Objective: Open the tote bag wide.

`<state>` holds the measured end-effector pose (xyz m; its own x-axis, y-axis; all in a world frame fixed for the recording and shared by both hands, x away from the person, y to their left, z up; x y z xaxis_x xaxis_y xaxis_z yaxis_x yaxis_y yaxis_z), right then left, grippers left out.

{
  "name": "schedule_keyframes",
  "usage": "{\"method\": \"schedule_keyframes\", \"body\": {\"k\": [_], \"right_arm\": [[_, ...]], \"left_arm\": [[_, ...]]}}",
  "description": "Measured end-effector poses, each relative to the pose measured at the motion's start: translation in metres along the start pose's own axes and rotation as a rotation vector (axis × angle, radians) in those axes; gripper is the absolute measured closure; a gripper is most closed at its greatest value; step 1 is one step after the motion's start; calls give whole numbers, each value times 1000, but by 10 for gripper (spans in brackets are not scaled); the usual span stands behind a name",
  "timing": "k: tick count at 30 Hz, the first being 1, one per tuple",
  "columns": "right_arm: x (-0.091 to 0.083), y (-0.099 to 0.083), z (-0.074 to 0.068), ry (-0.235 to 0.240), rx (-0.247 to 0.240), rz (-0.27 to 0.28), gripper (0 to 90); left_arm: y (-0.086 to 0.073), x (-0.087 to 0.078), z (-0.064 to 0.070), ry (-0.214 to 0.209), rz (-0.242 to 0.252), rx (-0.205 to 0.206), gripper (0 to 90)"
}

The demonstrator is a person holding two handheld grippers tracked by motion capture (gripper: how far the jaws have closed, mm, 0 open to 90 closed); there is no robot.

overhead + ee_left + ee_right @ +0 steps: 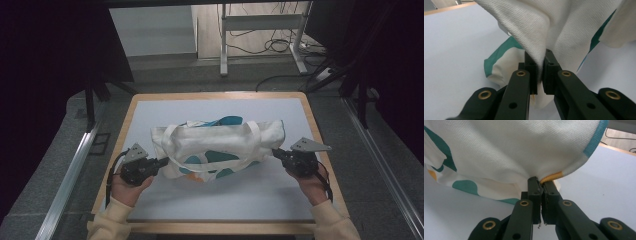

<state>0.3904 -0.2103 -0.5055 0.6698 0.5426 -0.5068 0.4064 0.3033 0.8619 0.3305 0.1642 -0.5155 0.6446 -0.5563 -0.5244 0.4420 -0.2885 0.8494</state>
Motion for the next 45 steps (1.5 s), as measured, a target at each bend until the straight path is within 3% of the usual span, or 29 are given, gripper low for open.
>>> {"method": "schedule_keyframes", "body": {"k": [22, 27, 45], "right_arm": [[13, -18, -1, 3, 17, -28, 857], [17, -25, -1, -4, 8, -59, 857], [35, -47, -1, 4, 19, -156, 857]], "left_arm": [[-19, 16, -2, -1, -53, -11, 851], [-27, 23, -4, 22, -90, 7, 854], [-38, 41, -12, 6, -140, -50, 847]]}}
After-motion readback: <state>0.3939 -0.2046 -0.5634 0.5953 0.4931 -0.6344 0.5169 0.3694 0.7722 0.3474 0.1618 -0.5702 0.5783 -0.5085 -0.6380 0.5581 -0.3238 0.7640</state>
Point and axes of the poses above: each handheld gripper's, and its own axes: x roughly forward along the jaws, y roughly out of its top, z roughly to its right, the point moved 9 cm from there along x, roughly forward along the jaws, and after that the axes turned 4 degrees about x, right-handed, at the moved point
